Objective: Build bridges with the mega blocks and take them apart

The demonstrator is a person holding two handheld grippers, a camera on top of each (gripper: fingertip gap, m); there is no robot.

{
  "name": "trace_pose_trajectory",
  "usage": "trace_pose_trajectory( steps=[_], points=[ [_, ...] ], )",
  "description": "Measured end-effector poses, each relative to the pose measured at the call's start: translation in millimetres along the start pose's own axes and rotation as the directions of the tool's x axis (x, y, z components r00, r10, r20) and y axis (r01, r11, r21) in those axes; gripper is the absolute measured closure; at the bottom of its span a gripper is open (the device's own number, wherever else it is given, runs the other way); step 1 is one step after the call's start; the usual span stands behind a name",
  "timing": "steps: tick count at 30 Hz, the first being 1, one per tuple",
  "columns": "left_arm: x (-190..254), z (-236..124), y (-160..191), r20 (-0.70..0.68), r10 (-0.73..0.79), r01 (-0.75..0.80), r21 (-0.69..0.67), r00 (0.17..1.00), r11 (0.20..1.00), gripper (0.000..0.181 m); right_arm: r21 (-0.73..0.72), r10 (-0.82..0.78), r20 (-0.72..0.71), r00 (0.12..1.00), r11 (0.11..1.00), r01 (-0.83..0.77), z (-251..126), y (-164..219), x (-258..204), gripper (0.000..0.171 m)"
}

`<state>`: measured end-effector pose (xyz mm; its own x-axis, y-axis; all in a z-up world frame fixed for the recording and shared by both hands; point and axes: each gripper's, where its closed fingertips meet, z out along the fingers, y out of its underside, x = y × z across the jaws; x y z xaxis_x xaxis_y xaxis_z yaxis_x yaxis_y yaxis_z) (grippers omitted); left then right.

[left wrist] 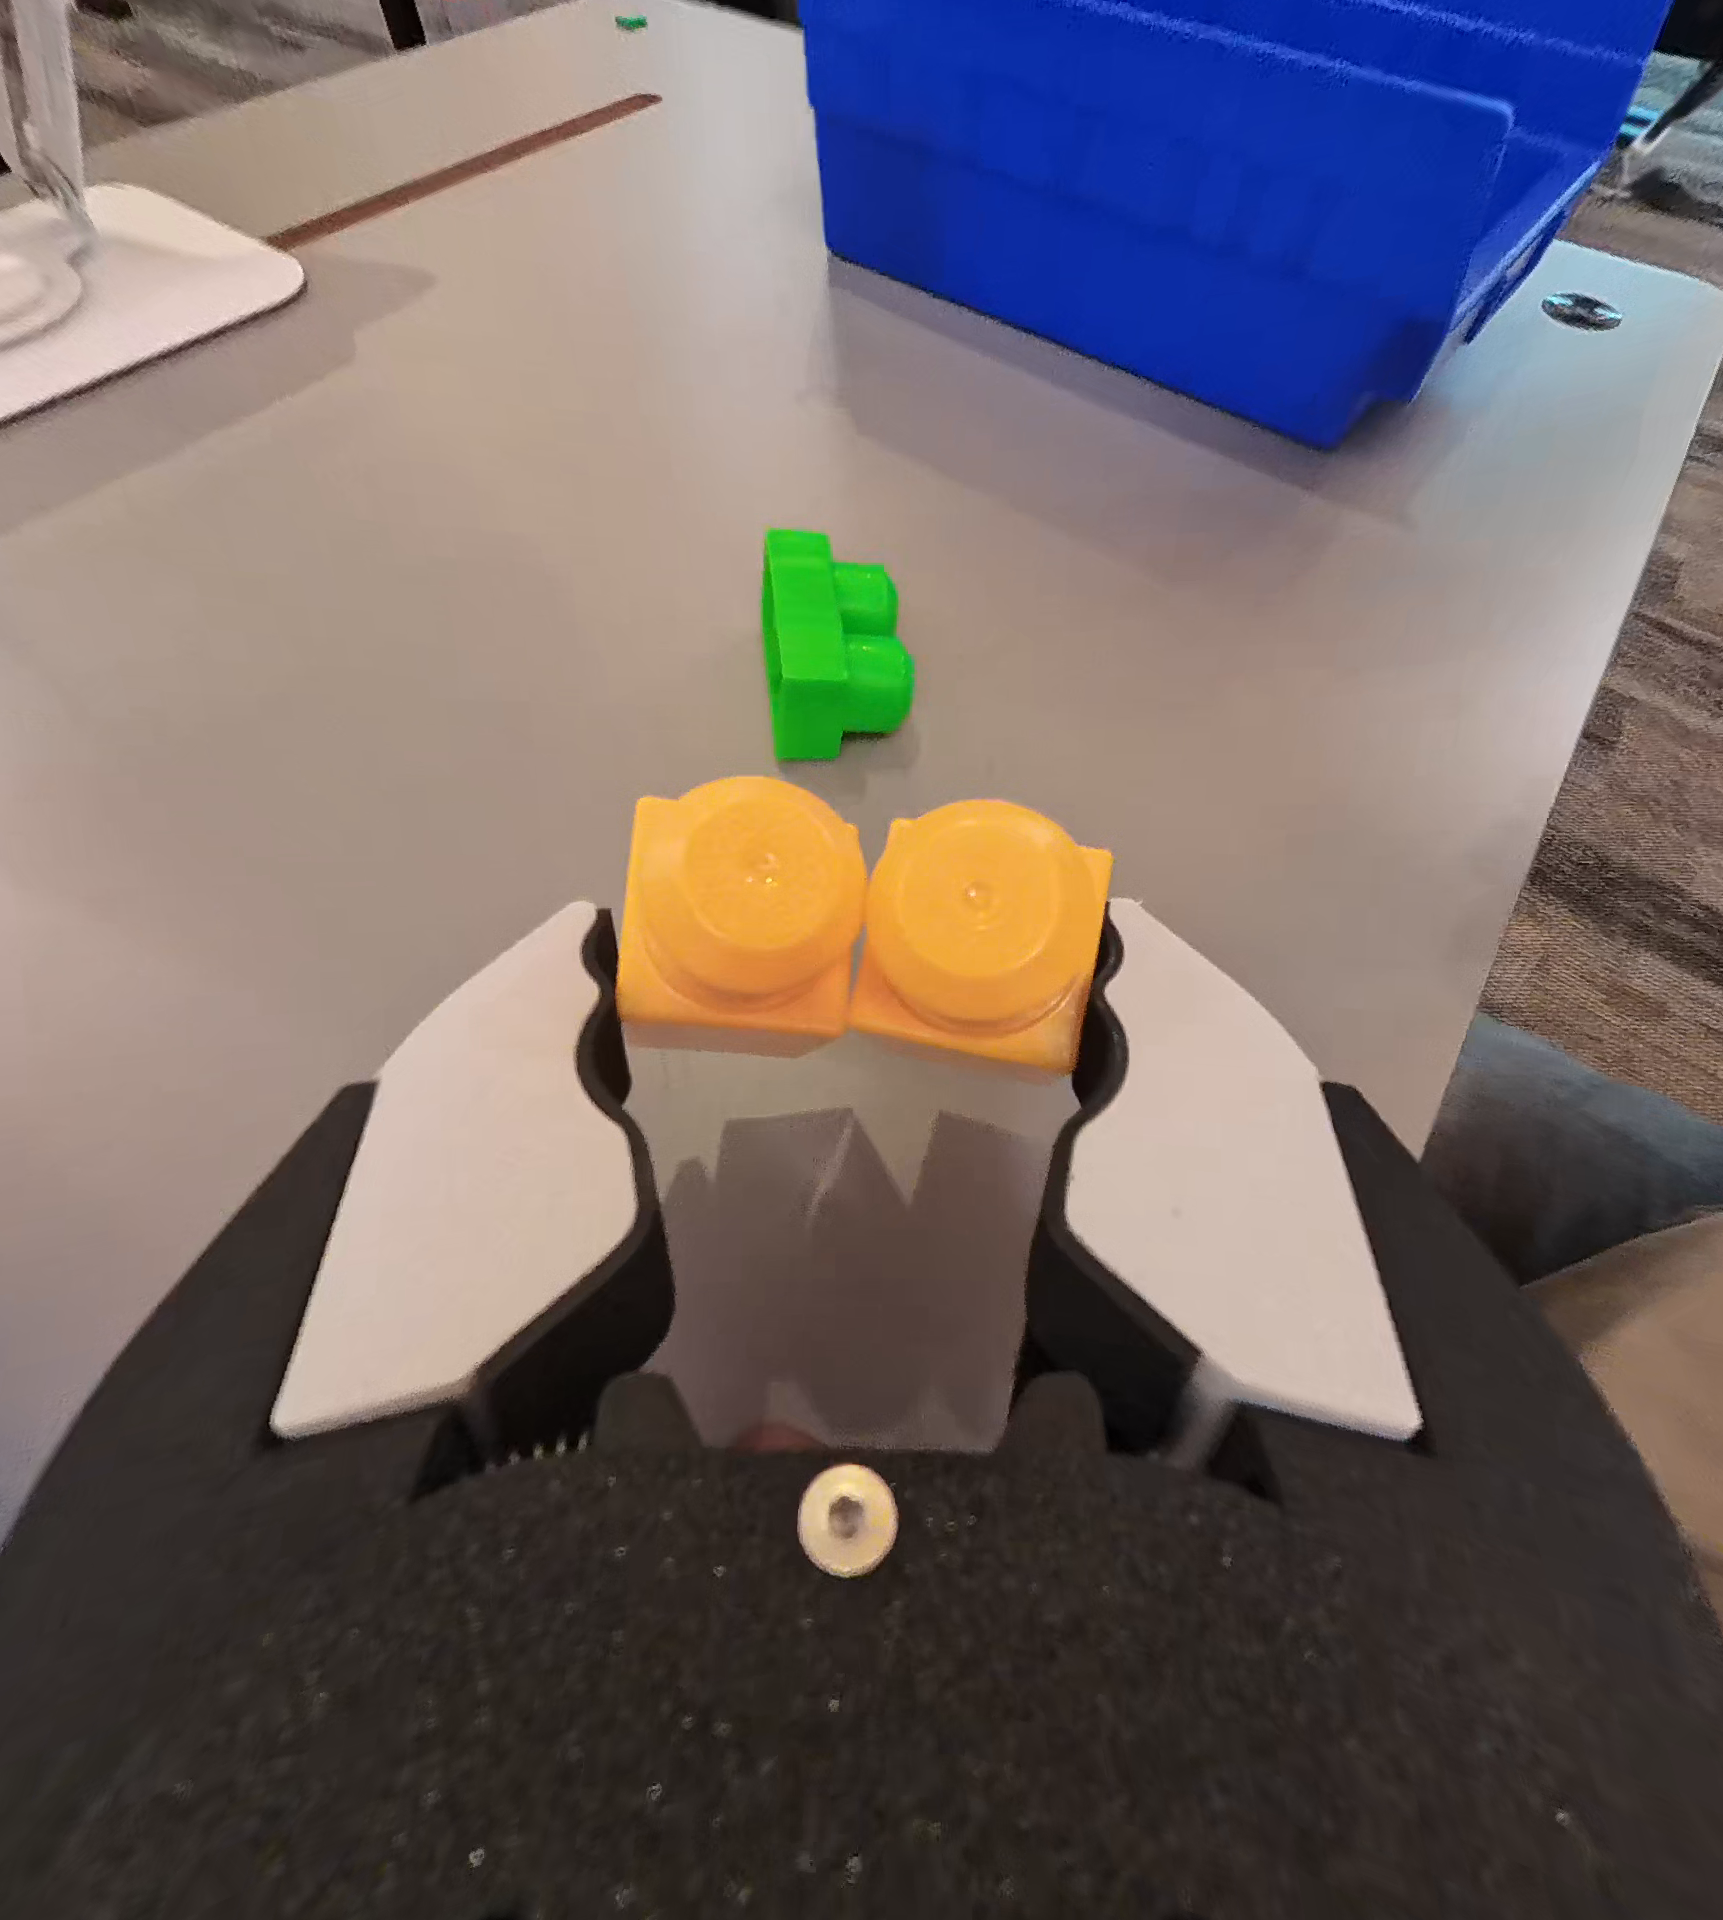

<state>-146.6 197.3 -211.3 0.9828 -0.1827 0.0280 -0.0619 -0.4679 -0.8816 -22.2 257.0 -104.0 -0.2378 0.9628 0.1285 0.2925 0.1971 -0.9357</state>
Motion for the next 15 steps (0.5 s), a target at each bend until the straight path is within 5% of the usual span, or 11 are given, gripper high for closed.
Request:
trace_pose_trajectory(
  steps=[10,15],
  points=[
    [-17,14,21,0.084,-0.077,0.09,-0.167,0.993,0.982,0.096,-0.132,0.07,-0.14,0.988,0.987,-0.089,30,33,30,0.167],
    [-14,15,20,0.09,-0.092,0.105,-0.149,0.992,0.983,0.096,-0.357,0.07,-0.199,0.978,0.924,-0.139,77,85,37,0.11]
  ],
)
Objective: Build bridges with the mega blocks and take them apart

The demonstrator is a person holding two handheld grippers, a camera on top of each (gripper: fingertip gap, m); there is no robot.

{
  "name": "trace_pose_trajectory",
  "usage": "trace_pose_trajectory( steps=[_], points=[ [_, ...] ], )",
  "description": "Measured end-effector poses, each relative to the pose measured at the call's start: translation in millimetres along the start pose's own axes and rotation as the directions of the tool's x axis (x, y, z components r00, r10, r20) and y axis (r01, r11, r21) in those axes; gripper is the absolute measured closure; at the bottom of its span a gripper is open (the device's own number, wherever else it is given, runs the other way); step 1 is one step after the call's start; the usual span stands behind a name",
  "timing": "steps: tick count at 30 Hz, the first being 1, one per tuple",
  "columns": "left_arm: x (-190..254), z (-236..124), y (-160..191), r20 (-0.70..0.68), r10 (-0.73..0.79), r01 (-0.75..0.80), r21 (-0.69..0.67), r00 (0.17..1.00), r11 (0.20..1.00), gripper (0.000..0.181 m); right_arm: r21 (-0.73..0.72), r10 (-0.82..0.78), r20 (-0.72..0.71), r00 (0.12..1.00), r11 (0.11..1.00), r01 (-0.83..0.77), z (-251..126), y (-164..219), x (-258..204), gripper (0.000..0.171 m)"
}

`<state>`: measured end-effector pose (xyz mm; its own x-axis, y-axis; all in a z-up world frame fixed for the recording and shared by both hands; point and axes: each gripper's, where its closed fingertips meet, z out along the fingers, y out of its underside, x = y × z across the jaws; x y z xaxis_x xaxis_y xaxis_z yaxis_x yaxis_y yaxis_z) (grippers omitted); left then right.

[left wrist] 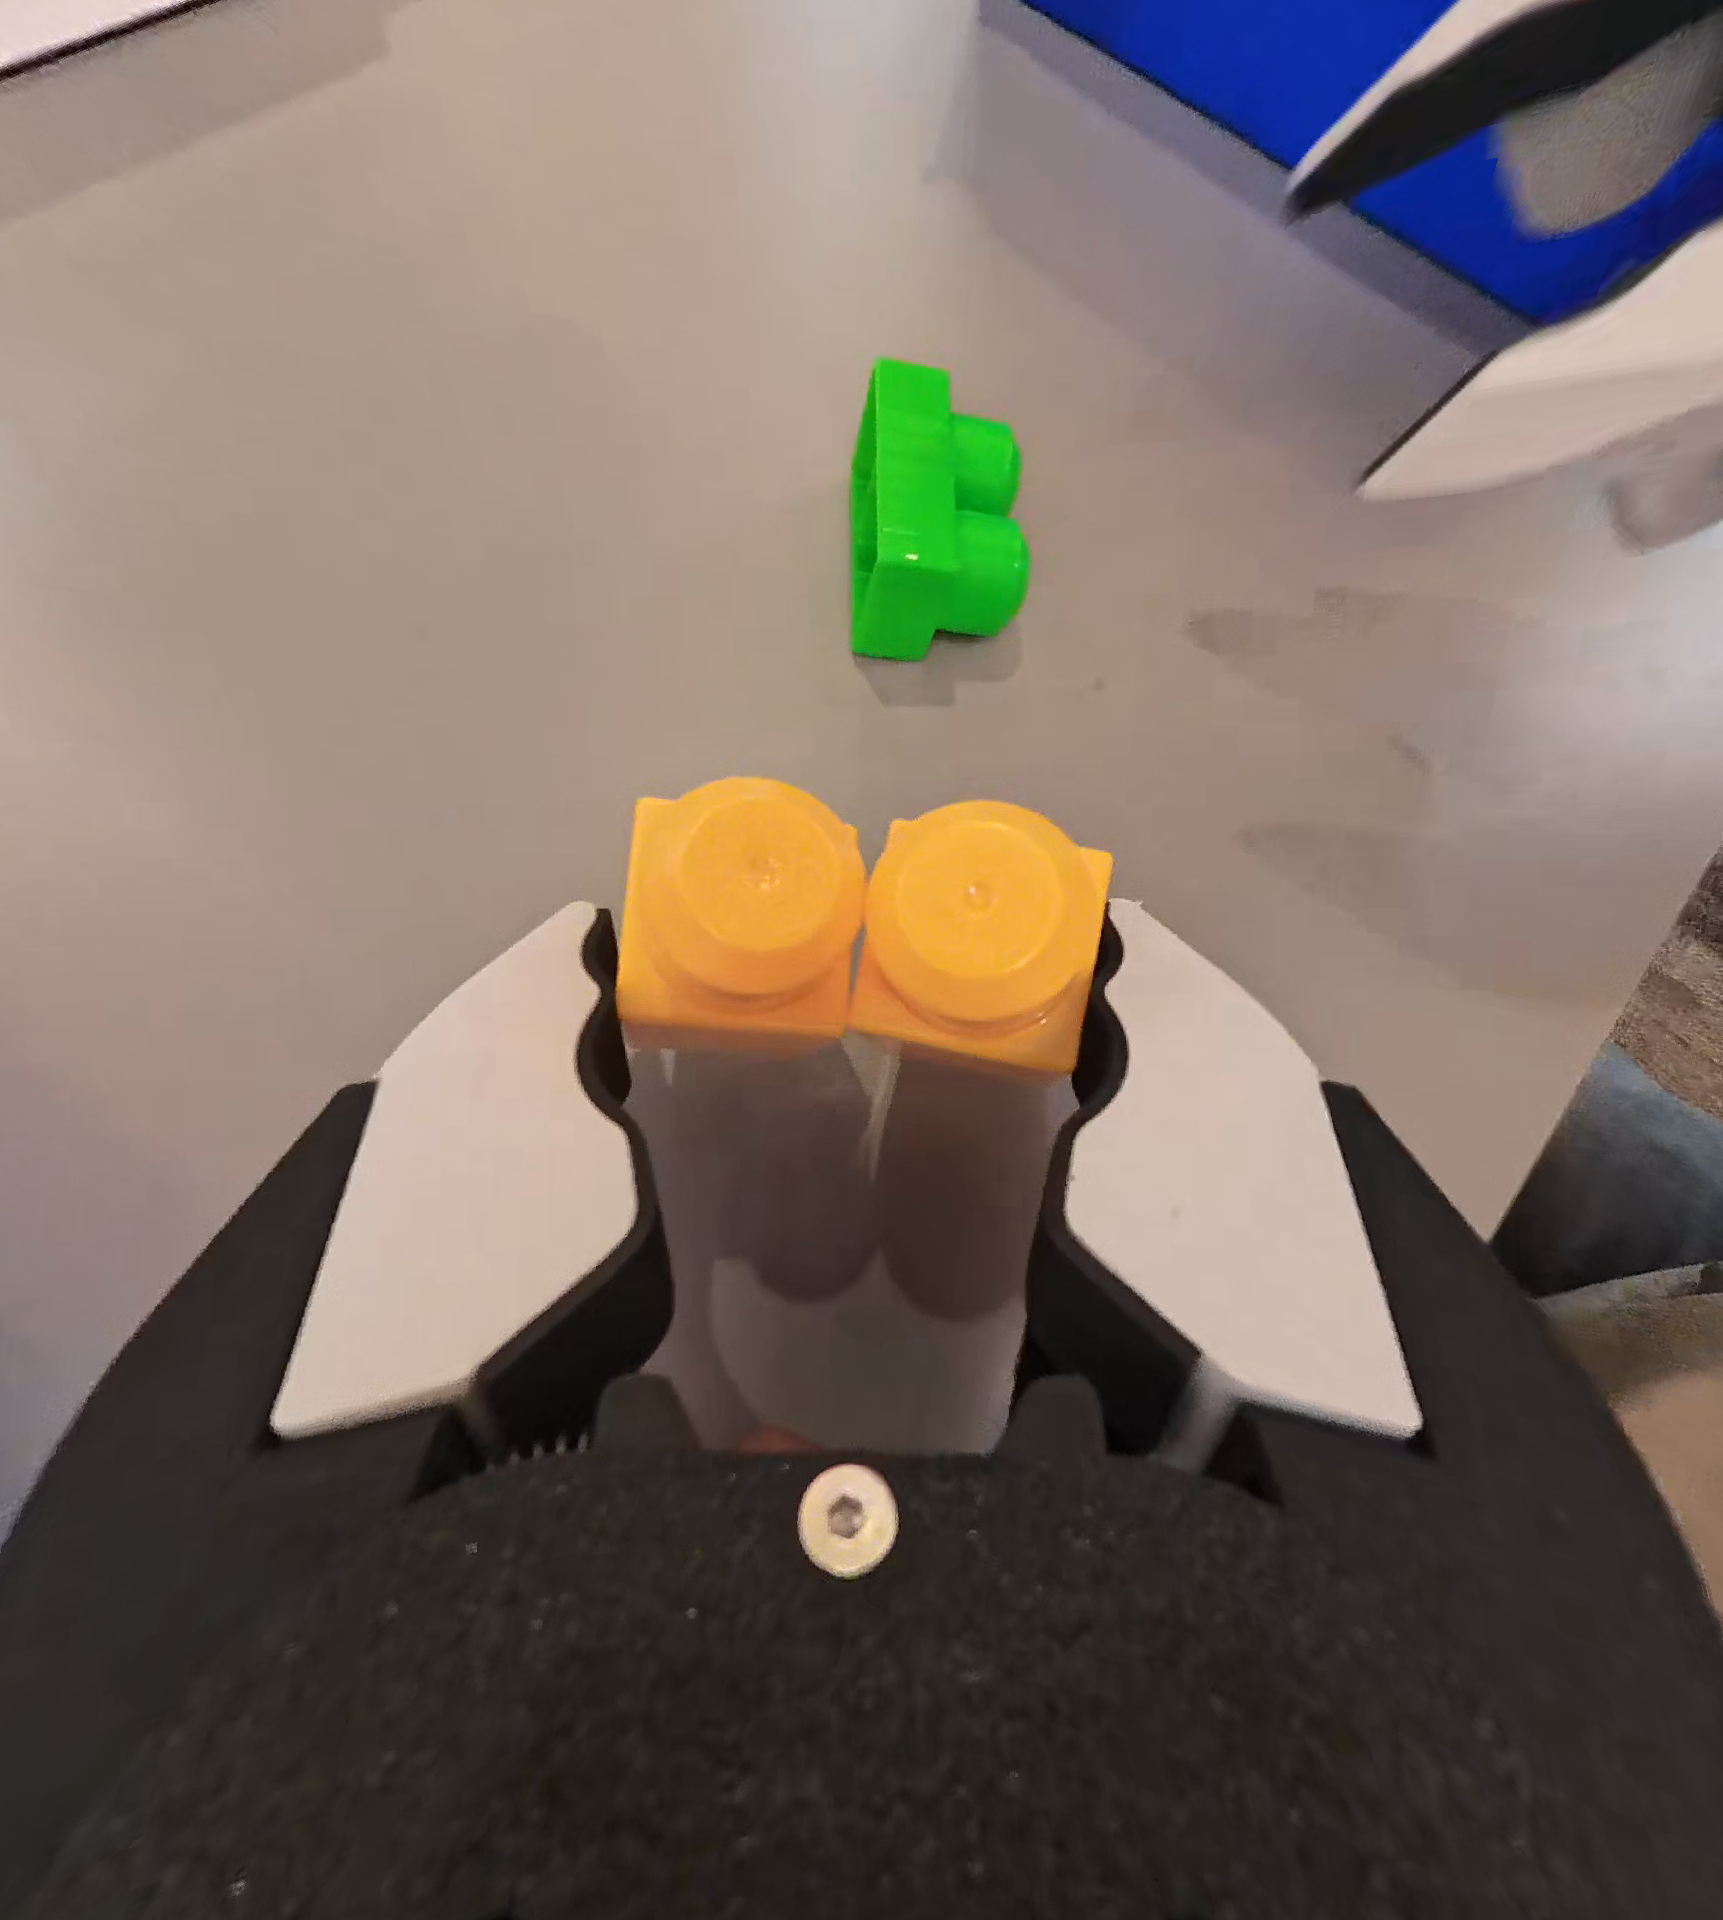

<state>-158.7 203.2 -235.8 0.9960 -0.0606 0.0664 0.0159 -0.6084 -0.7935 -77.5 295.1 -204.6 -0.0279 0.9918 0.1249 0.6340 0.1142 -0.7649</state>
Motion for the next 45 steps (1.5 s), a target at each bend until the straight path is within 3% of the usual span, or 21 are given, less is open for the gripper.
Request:
trace_pose_trajectory(
  steps=[4,8,12,20,25,32,36,40,45],
  points=[
    [-2,-3,1,0.024,-0.003,0.002,0.016,1.0,1.0,0.096,-0.116,0.07,-0.007,0.998,0.991,-0.071,40,16,3,0.082],
    [-2,-7,-1,0.016,-0.018,0.018,0.036,1.0,0.999,0.096,-0.176,0.13,-0.025,0.991,0.975,-0.132,67,23,9,0.074],
    [-1,-7,3,-0.003,-0.024,0.024,0.029,1.0,0.999,0.096,-0.2,0.123,-0.027,0.992,0.972,-0.126,82,22,9,0.077],
    [-2,-12,7,-0.012,-0.033,0.033,0.036,0.999,0.999,0.096,-0.185,0.109,-0.008,0.994,0.977,-0.108,92,12,7,0.103],
    [-3,-10,12,-0.019,-0.026,0.026,0.017,0.999,1.0,0.096,-0.182,0.086,0.001,0.996,0.98,-0.085,93,11,8,0.104],
    [-5,-4,14,-0.03,0.008,-0.008,-0.001,1.0,1.0,0.096,-0.183,-0.124,0.064,0.99,0.974,0.134,74,-6,2,0.104],
    [-6,2,11,-0.034,0.031,-0.031,-0.015,0.999,0.999,0.096,-0.222,-0.352,0.164,0.921,0.897,0.382,48,-28,-12,0.104],
    [-1,9,4,-0.058,0.044,-0.044,-0.013,0.997,0.999,0.096,-0.258,-0.55,0.317,0.773,0.734,0.628,22,-50,-34,0.104],
    [11,15,-9,-0.095,0.053,-0.052,0.012,0.994,0.999,0.096,-0.291,-0.651,0.47,0.596,0.523,0.801,14,-58,-47,0.104]
  ],
)
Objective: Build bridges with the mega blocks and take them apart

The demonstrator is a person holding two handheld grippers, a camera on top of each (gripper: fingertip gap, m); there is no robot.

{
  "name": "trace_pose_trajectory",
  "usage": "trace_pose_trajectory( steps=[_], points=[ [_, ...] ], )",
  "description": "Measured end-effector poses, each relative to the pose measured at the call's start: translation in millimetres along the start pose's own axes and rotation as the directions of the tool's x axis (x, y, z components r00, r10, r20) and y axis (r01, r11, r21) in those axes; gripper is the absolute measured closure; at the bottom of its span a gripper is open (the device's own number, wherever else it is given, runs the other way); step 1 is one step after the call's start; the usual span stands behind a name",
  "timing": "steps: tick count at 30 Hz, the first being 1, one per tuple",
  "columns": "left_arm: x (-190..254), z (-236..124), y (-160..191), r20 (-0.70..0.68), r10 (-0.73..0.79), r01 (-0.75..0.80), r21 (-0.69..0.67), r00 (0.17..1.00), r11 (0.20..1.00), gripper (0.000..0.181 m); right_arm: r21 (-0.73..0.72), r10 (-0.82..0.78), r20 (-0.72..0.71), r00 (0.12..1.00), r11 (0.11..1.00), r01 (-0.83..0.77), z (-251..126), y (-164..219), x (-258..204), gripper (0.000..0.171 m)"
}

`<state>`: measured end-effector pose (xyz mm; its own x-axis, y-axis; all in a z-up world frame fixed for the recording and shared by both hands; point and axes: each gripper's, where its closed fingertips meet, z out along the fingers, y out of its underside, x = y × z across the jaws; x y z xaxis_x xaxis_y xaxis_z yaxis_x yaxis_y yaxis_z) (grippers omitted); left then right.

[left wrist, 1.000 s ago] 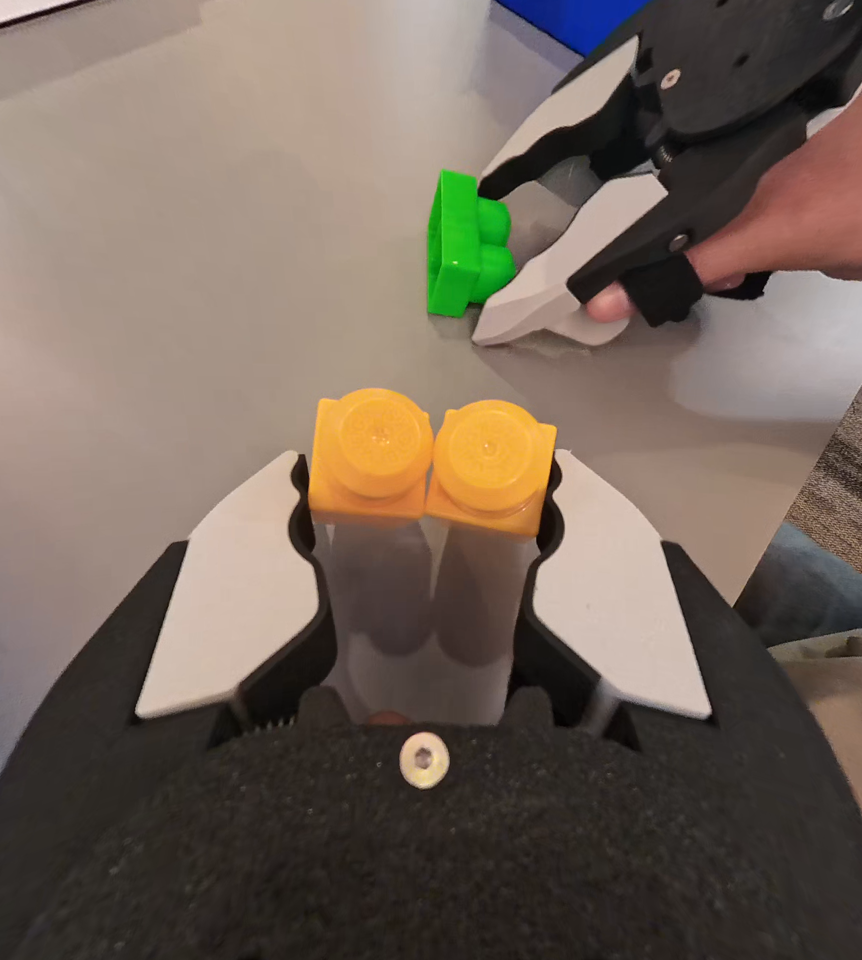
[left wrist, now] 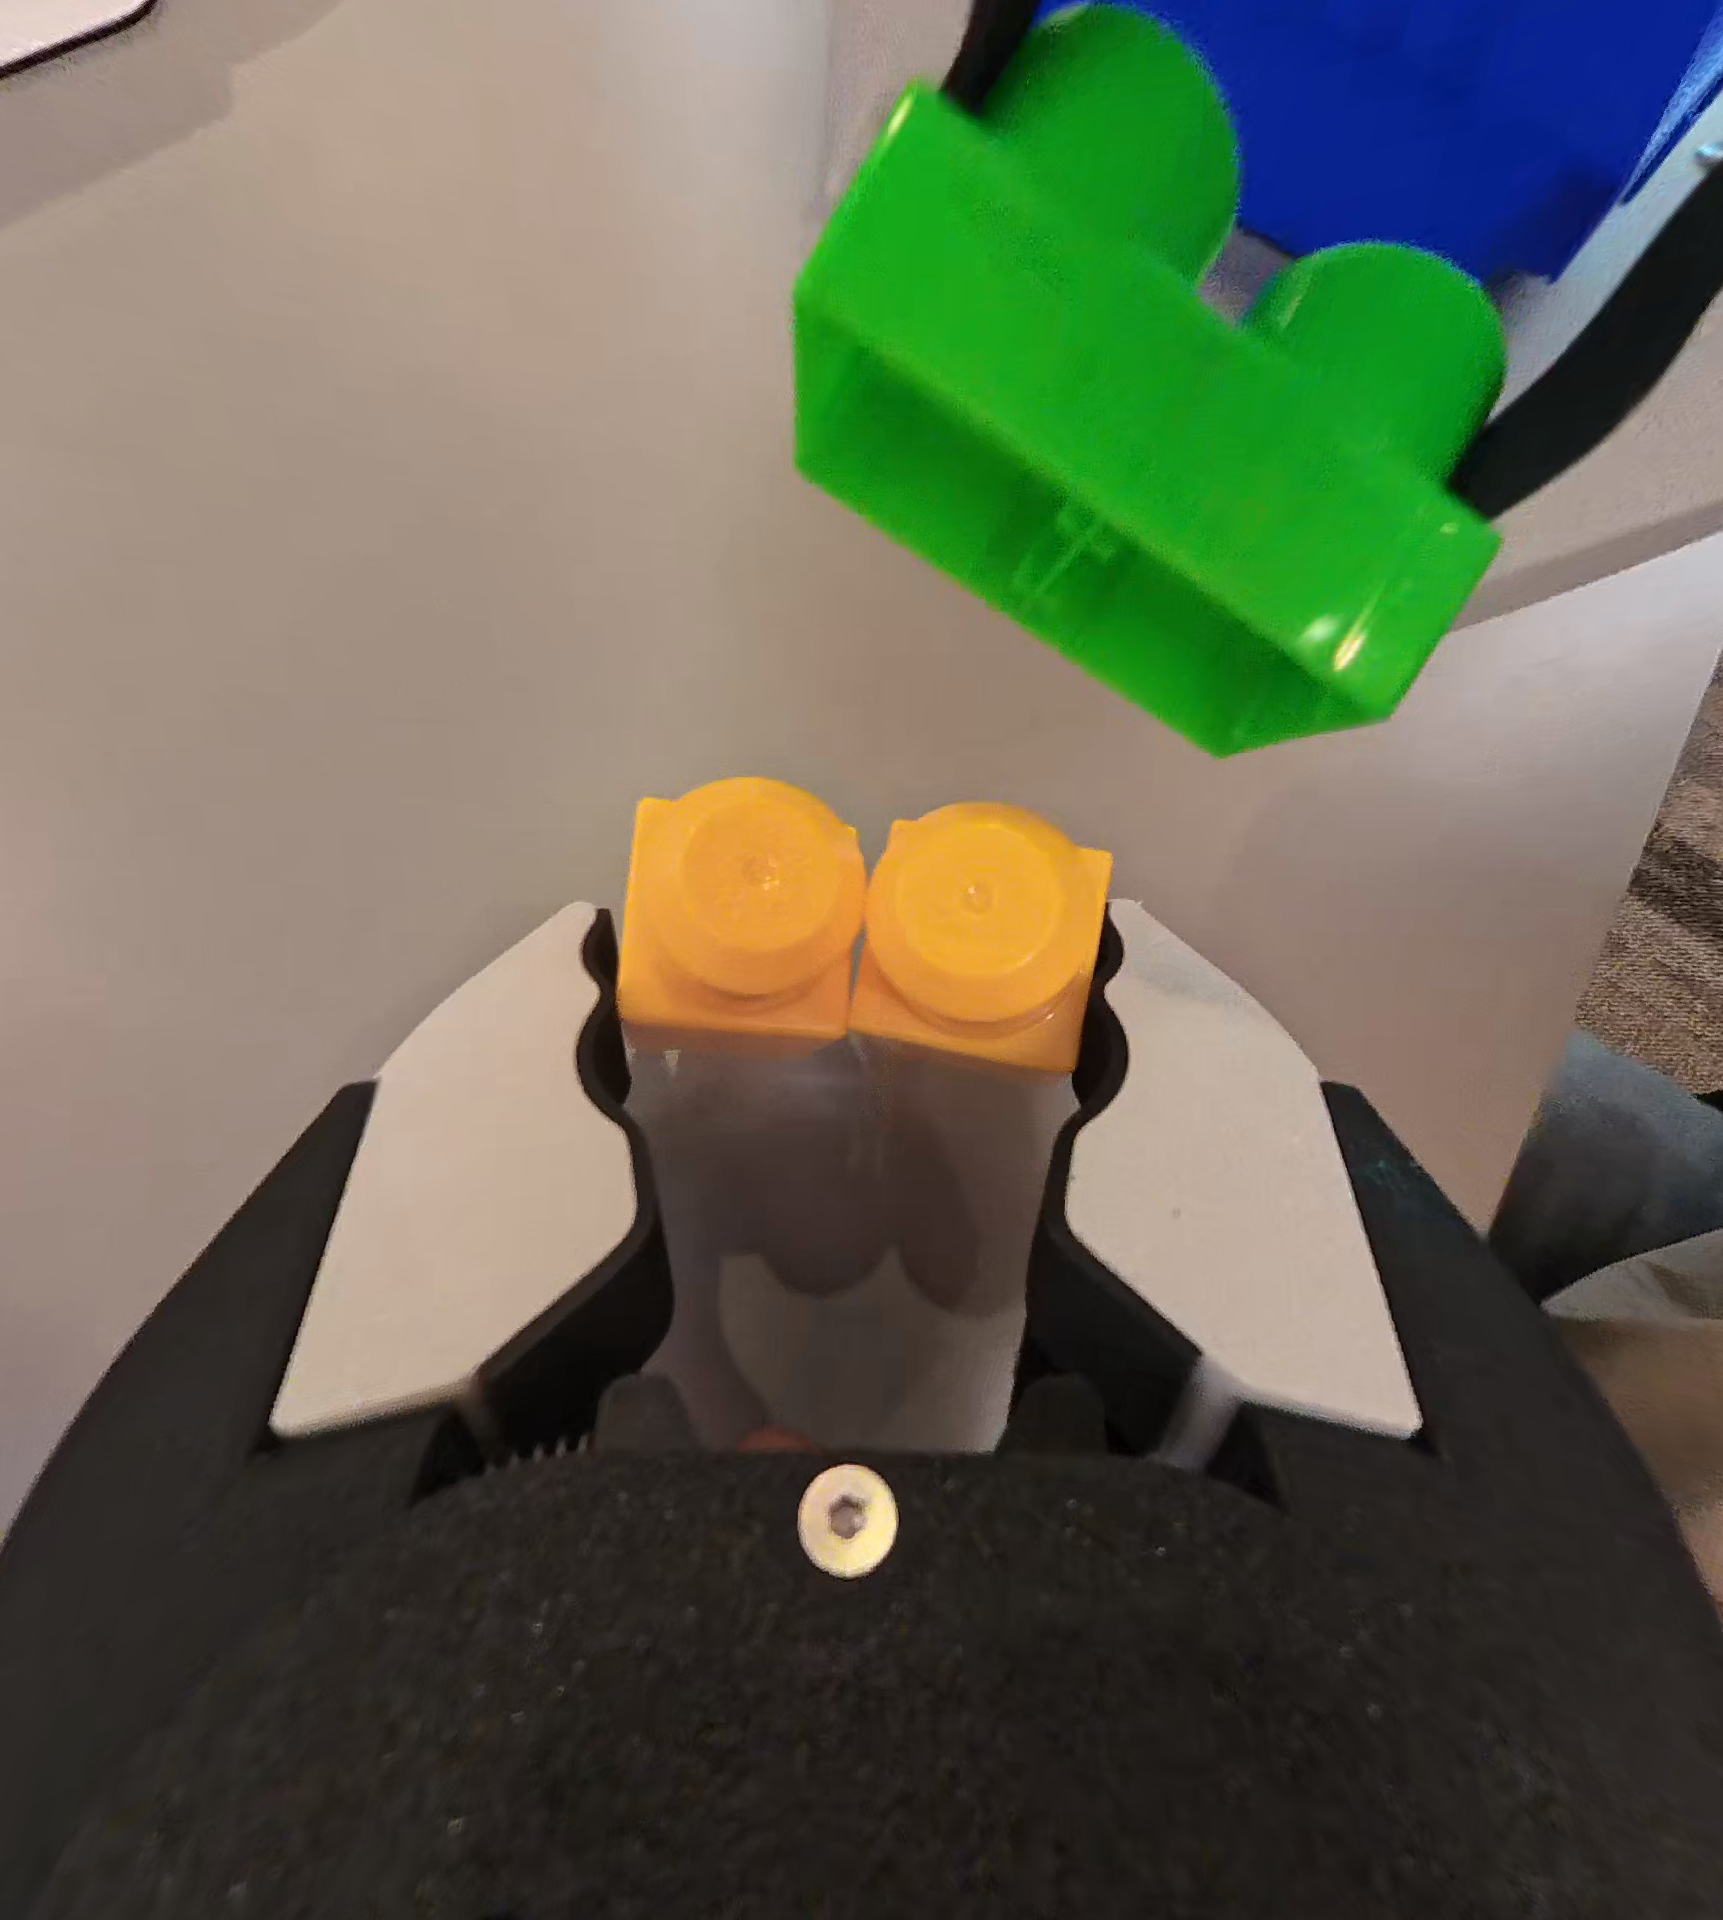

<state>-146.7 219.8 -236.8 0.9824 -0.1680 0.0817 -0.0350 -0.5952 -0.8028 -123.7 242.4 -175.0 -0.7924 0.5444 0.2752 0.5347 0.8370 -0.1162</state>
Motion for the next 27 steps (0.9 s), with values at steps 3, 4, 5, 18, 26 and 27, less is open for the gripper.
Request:
trace_pose_trajectory(
  steps=[3,4,5,18,26,27],
  points=[
    [7,2,-6,-0.02,0.002,-0.001,0.019,1.0,1.0,0.096,-0.078,-0.081,0.037,0.996,0.993,0.084,4,-1,0,0.104],
    [9,2,-9,-0.022,0.001,-0.001,0.028,1.0,1.0,0.096,-0.099,-0.105,0.056,0.993,0.989,0.11,6,-1,-2,0.104],
    [11,3,-10,-0.031,0.001,0.0,0.031,1.0,1.0,0.096,-0.123,-0.124,0.064,0.99,0.984,0.131,8,0,-3,0.104],
    [15,3,-11,-0.066,-0.011,0.015,0.061,0.998,0.998,0.097,0.041,-0.151,0.099,0.984,0.988,0.148,3,-30,-8,0.104],
    [22,1,-15,-0.095,0.001,0.007,0.085,0.995,0.996,0.097,0.199,-0.141,0.154,0.978,0.974,0.109,0,-48,-12,0.105],
    [20,2,-15,-0.074,0.013,-0.007,0.08,0.997,0.997,0.097,0.195,-0.135,0.166,0.977,0.976,0.102,2,-47,-11,0.105]
  ],
)
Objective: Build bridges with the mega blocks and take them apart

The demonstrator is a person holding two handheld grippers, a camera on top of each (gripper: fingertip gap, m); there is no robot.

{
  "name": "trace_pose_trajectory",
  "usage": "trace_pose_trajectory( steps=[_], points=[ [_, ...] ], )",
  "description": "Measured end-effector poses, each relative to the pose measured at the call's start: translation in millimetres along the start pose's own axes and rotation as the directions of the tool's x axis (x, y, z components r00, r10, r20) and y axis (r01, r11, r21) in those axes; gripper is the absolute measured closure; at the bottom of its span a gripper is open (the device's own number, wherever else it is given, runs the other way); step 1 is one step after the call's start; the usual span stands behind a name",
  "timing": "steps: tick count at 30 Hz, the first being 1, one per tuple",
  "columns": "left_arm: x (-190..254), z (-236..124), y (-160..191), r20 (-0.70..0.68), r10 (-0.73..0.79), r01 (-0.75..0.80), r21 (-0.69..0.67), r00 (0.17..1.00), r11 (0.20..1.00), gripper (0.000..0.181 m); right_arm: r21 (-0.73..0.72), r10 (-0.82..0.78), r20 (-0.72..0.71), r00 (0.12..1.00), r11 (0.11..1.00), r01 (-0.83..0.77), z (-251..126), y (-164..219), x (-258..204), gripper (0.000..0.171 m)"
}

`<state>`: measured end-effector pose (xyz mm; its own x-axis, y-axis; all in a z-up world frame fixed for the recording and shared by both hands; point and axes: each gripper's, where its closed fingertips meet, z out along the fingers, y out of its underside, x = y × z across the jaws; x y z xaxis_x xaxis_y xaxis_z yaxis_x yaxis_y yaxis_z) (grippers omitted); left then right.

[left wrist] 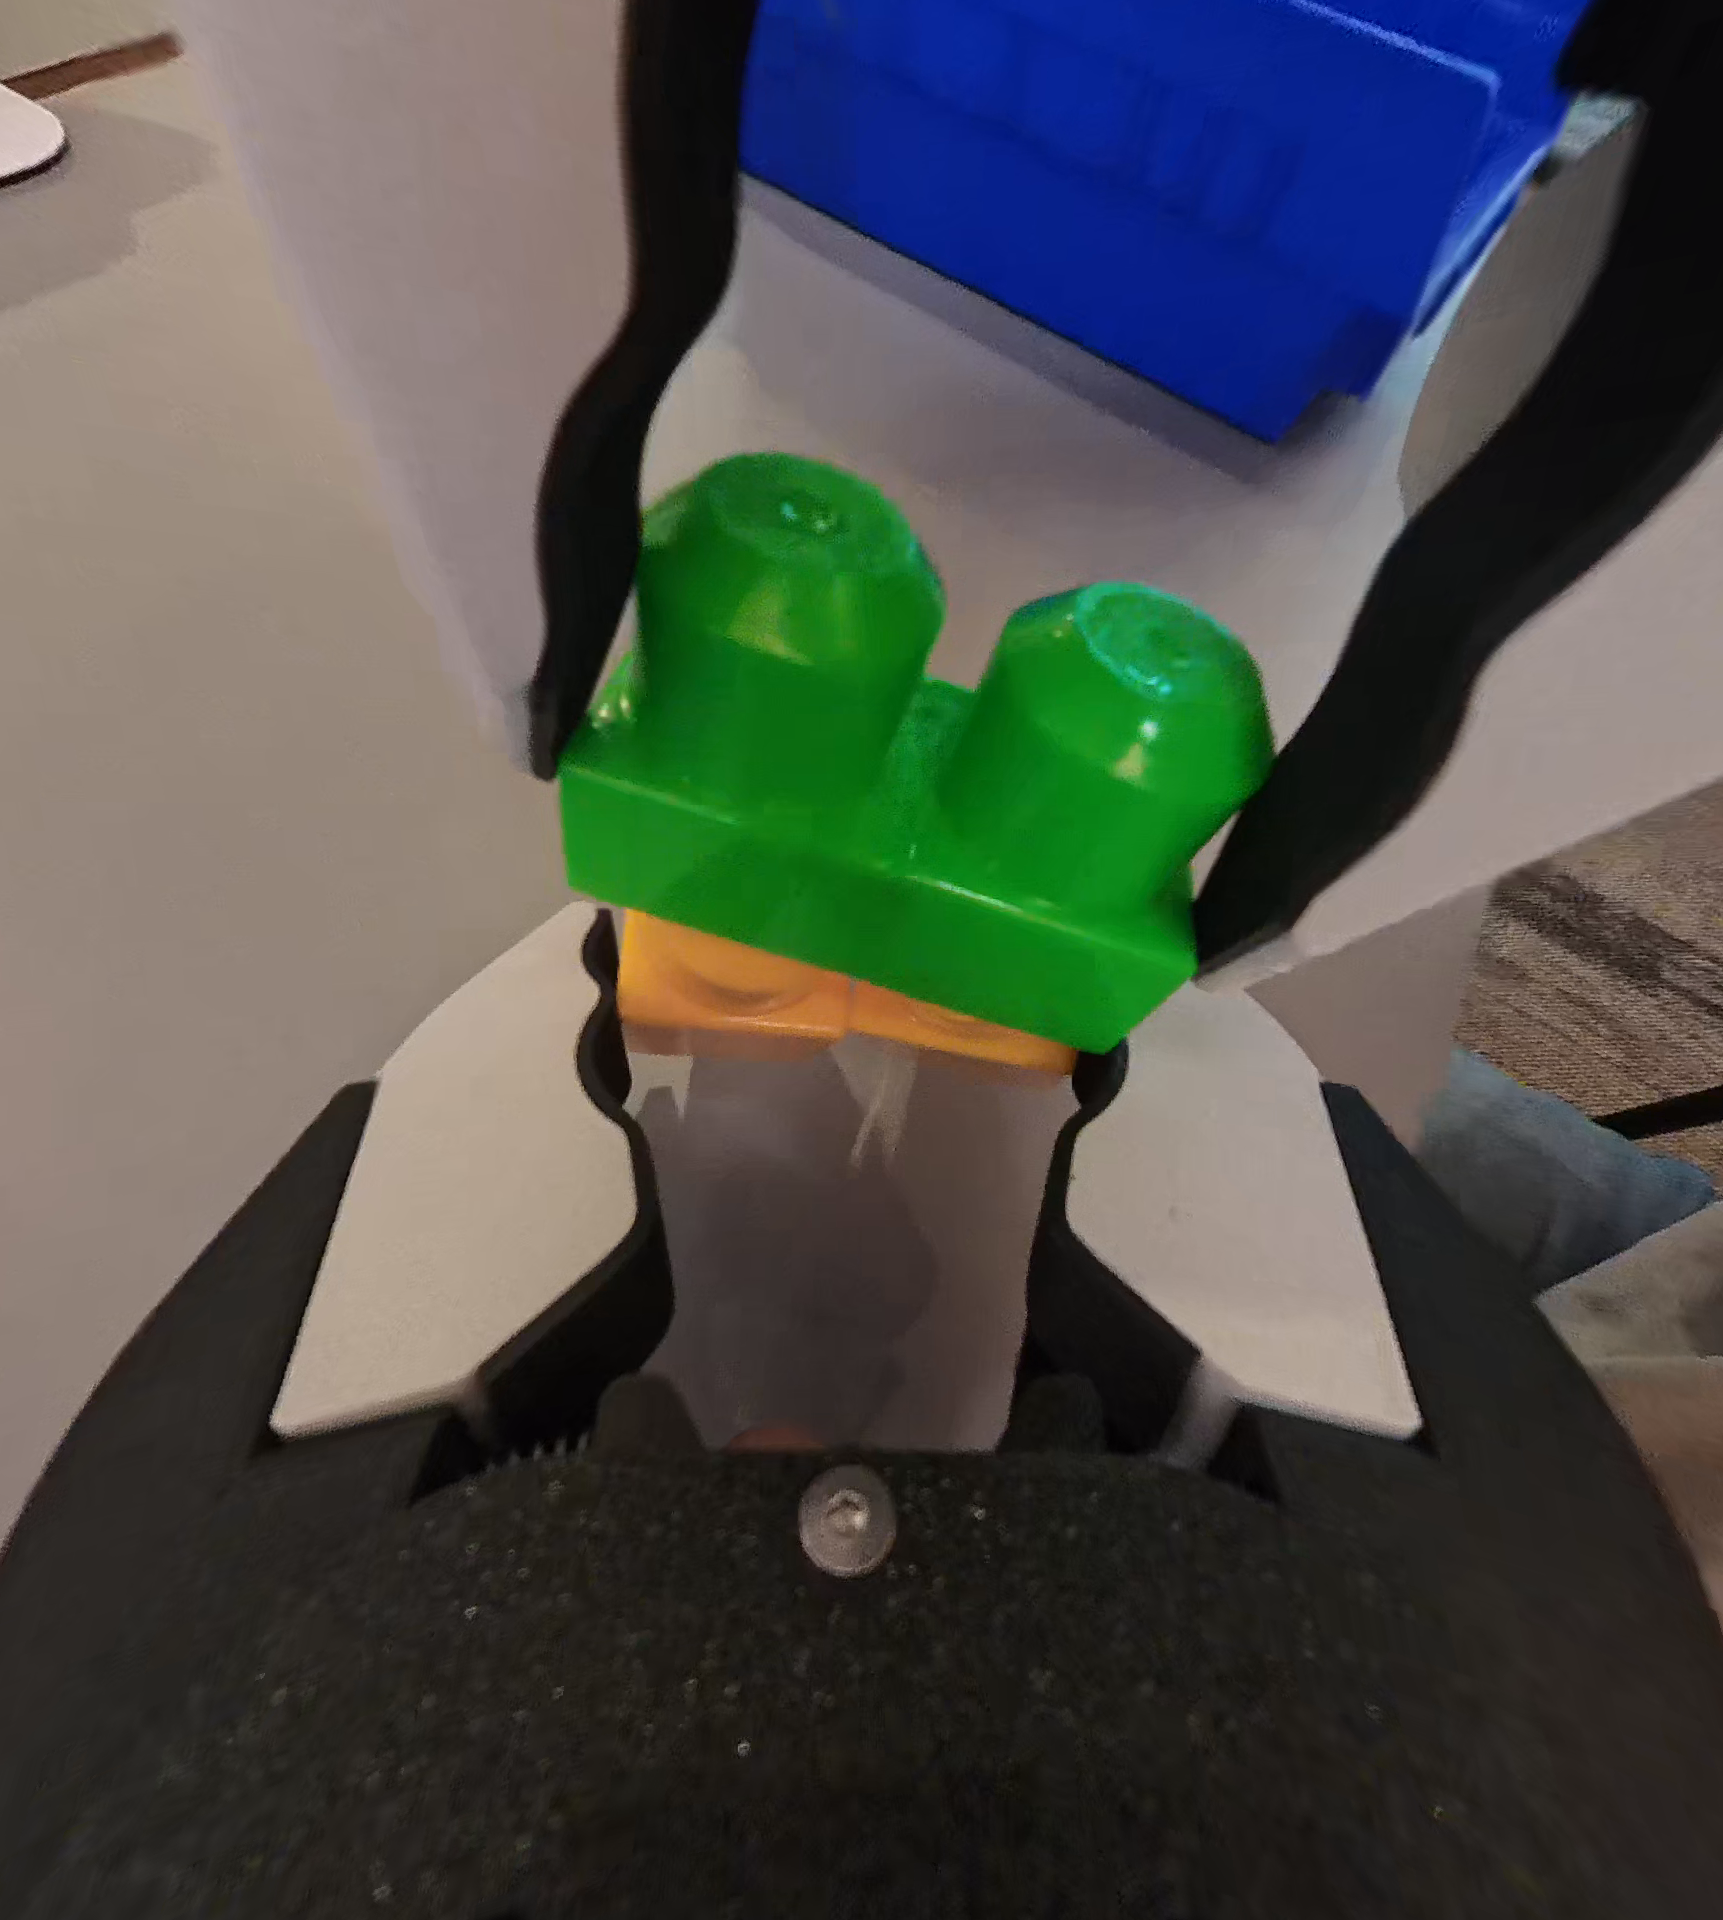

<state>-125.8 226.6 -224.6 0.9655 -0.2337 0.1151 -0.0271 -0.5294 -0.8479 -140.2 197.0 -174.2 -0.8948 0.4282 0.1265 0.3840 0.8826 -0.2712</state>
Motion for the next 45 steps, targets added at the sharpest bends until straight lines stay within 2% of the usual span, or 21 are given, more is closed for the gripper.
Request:
trace_pose_trajectory(
  steps=[11,16,26,29,33,35,37,42,45],
  points=[
    [-4,2,1,0.016,-0.016,0.016,0.013,1.0,1.0,0.097,0.084,0.04,0.019,0.999,0.996,-0.041,4,-1,5,0.104],
    [-10,2,2,0.032,-0.034,0.034,0.014,0.999,0.999,0.097,0.087,0.065,0.013,0.998,0.994,-0.066,6,-1,7,0.097],
    [-19,-1,-1,0.073,-0.058,0.055,0.034,0.996,0.998,0.097,0.124,0.072,0.031,0.997,0.989,-0.075,6,-9,9,0.1],
    [-23,1,3,0.081,-0.076,0.075,0.013,0.994,0.997,0.097,0.181,0.123,-0.025,0.992,0.977,-0.117,-8,-3,25,0.101],
    [-26,2,12,0.11,-0.078,0.083,-0.043,0.991,0.996,0.097,0.316,0.338,-0.118,0.934,0.904,-0.287,-34,25,55,0.105],
    [-27,1,16,0.121,-0.102,0.111,-0.063,0.987,0.992,0.097,0.343,0.47,-0.191,0.862,0.854,-0.39,-36,52,61,0.107],
    [-29,0,22,0.127,-0.129,0.141,-0.088,0.983,0.986,0.097,0.355,0.567,-0.216,0.795,0.804,-0.477,-24,72,49,0.112],
    [-29,-1,32,0.118,-0.16,0.175,-0.126,0.98,0.977,0.097,0.237,0.587,-0.303,0.751,0.81,-0.537,34,106,5,0.108],
    [-25,-1,39,0.123,-0.181,0.2,-0.162,0.976,0.966,0.097,0.3,0.673,-0.241,0.7,0.737,-0.605,42,104,6,0.113]
  ],
)
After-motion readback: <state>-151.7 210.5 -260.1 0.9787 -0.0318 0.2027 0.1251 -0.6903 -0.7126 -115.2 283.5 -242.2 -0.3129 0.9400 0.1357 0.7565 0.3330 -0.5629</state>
